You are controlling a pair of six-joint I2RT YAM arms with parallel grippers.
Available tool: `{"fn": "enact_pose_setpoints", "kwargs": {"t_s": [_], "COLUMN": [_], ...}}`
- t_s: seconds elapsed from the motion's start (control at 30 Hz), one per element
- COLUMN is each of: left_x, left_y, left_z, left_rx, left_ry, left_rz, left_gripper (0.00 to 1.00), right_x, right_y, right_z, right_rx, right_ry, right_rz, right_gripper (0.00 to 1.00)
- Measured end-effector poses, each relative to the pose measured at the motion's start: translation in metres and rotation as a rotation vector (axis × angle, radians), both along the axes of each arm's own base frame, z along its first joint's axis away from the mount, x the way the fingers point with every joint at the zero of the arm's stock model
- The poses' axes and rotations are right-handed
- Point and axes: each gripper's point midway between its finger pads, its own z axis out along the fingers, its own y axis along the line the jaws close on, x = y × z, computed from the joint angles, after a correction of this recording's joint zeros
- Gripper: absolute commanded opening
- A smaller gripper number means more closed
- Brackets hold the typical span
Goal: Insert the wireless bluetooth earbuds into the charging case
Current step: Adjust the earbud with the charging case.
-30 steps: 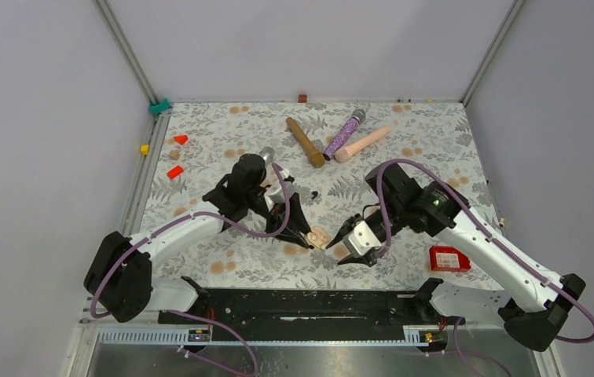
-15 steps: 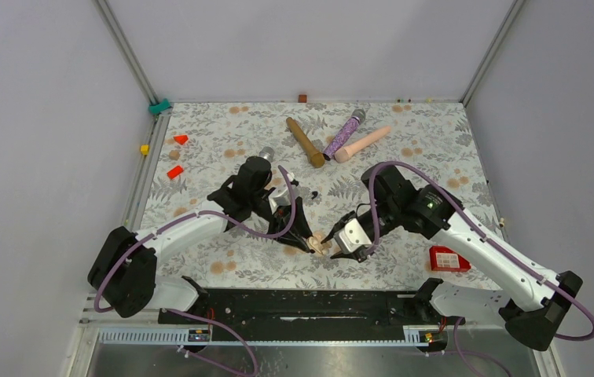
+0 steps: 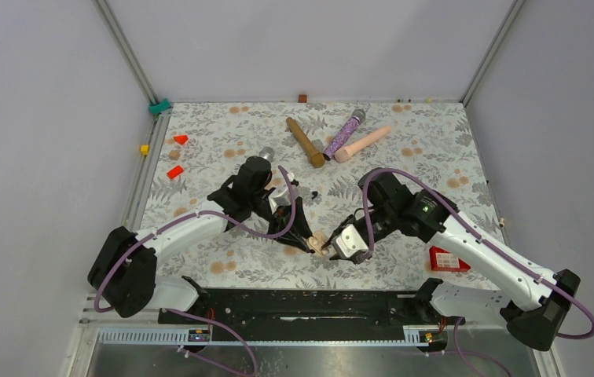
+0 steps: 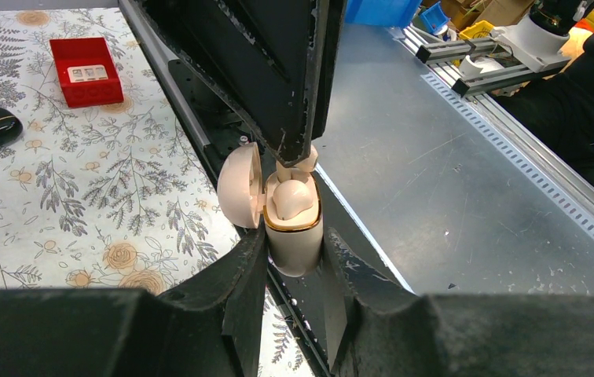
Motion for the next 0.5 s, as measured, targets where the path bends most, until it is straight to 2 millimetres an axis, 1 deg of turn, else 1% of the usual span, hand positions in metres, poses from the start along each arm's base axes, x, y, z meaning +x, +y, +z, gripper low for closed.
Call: {"fn": "enact_pose_setpoints", "kwargs": {"t_s": [0.2,0.5], "left_x": [0.0,0.0006], "left_y": [0.0,-0.0005], "left_z": [-0.0001,-0.0021], "left_rx": [0.0,0.005], "left_ry": [0.0,0.007], "left_rz": [0.0,0.0], "left_gripper": [0.0,0.0], "right_x": [0.0022,0.0029], "right_y": [0.003,0.0022], "right_z": [0.0001,-0.0053], "right_rx": [0.01,-0.005], "right_ry": [-0.012,-0.017], "right_rz": [-0.004,-0.01], "right_gripper": [0.38,0.34]}}
